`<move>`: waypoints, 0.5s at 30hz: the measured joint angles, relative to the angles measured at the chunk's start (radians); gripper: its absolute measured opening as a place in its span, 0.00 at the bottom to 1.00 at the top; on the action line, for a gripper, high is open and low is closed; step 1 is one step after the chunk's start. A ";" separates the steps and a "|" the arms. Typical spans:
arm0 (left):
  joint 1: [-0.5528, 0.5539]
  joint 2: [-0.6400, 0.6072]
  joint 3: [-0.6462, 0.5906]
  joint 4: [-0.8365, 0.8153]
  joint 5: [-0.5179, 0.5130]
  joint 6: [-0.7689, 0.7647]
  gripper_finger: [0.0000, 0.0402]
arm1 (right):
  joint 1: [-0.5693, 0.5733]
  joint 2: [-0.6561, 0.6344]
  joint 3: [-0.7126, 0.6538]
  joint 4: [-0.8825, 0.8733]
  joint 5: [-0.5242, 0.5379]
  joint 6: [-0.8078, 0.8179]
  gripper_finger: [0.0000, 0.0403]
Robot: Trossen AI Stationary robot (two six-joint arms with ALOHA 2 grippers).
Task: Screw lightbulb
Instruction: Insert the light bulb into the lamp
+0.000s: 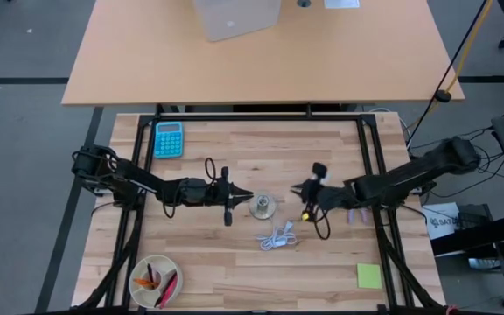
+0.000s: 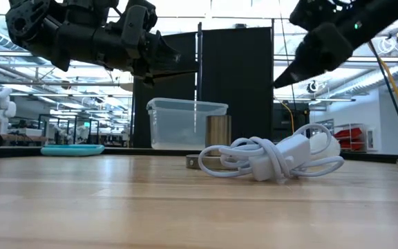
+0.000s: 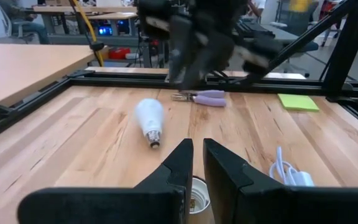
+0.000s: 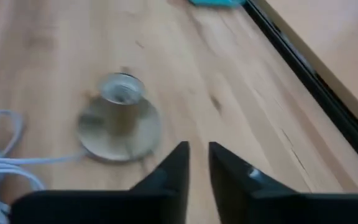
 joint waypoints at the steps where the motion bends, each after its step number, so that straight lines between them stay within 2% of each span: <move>1: 0.000 0.000 0.000 0.000 0.000 0.000 0.10 | -0.009 -0.020 0.022 -0.078 0.003 0.044 0.19; 4: 0.000 0.000 0.000 -0.002 0.000 0.000 0.10 | -0.041 -0.065 0.089 -0.326 -0.037 0.145 0.33; 8: 0.000 0.000 0.000 -0.011 0.000 0.000 0.10 | -0.091 -0.065 0.158 -0.576 -0.159 0.058 0.53; 12: 0.000 0.000 0.000 -0.016 0.000 0.000 0.10 | -0.142 -0.009 0.205 -0.650 -0.266 -0.102 0.71; 15: 0.000 0.000 0.000 -0.016 0.000 0.000 0.10 | -0.176 0.062 0.232 -0.690 -0.301 -0.216 0.78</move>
